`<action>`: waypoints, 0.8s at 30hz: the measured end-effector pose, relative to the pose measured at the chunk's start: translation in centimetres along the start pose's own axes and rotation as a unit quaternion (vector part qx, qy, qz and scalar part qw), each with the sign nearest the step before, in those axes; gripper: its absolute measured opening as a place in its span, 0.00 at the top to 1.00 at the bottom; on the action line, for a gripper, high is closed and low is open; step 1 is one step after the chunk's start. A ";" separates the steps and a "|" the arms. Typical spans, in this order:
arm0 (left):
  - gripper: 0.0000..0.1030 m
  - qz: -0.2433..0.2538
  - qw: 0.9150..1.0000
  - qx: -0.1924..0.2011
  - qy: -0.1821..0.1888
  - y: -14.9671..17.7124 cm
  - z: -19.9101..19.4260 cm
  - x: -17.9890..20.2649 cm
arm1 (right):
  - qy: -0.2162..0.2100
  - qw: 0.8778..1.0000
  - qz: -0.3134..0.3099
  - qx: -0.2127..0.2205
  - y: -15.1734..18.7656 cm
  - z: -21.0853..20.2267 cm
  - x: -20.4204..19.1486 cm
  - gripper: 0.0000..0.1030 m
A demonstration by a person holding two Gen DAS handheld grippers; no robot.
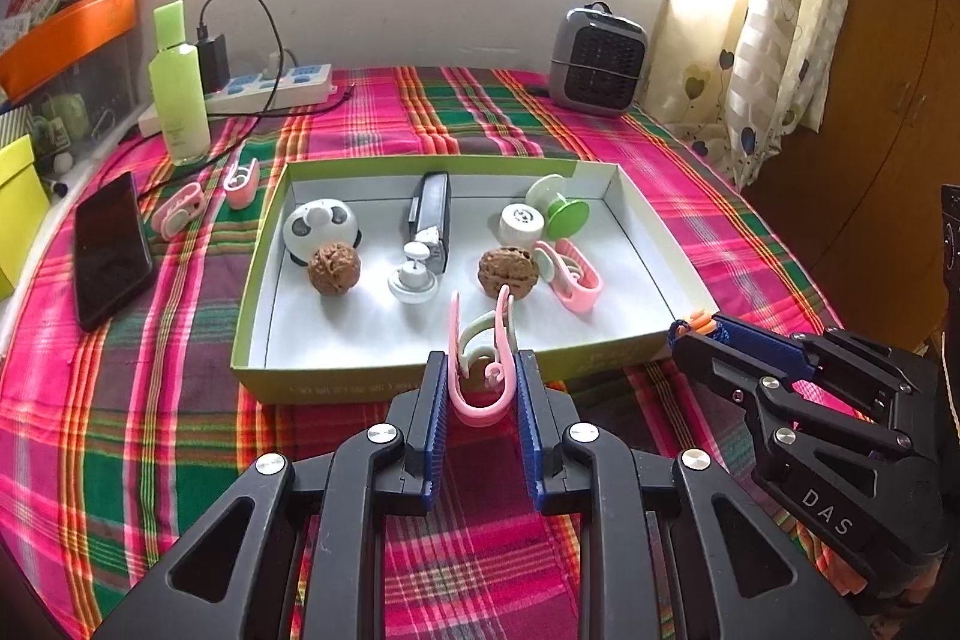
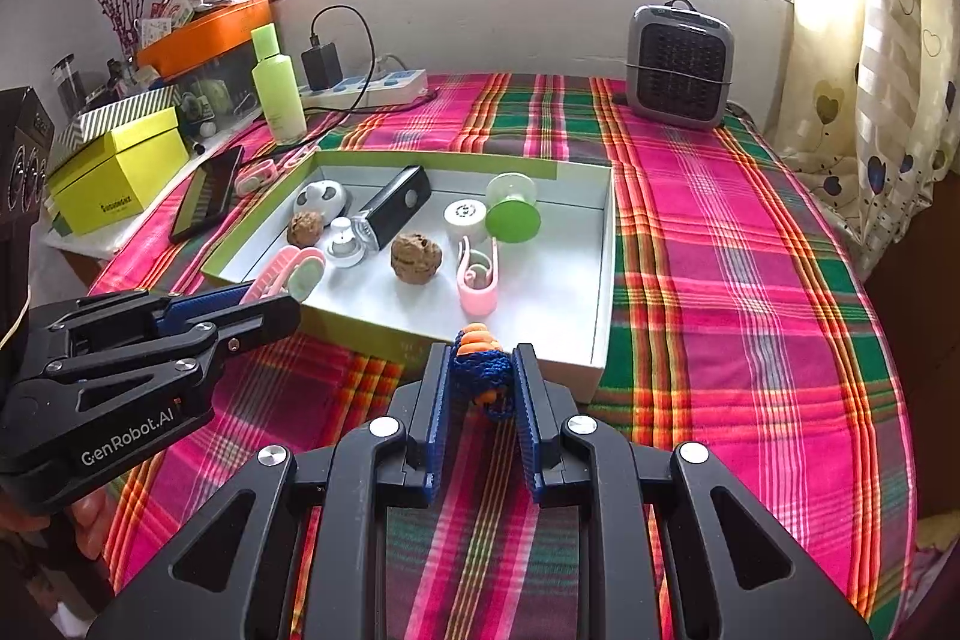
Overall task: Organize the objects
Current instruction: 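Carry the pink clip with the left gripper while the right gripper carries the orange toy to the tray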
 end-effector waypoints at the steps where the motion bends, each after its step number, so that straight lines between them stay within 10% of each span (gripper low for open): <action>1: 0.81 0.000 1.000 0.000 0.000 -0.2 0.1 0.0 | 0.000 1.000 0.001 0.001 -0.1 0.1 0.1 0.79; 24: 0.81 0.003 1.000 -0.017 -0.010 -2.4 3.7 -0.1 | 0.014 1.000 0.017 -0.012 -2.8 3.2 3.1 0.79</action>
Point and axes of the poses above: each gripper's, at about its wrist camera, not at the fingertips, and z roughly the way its jaws point, x to its right, y to its underside, the point moved 3 cm from there along z, roughly the way its jaws point, and after that the axes turned 14 degrees about -y, right-handed, at the moved point
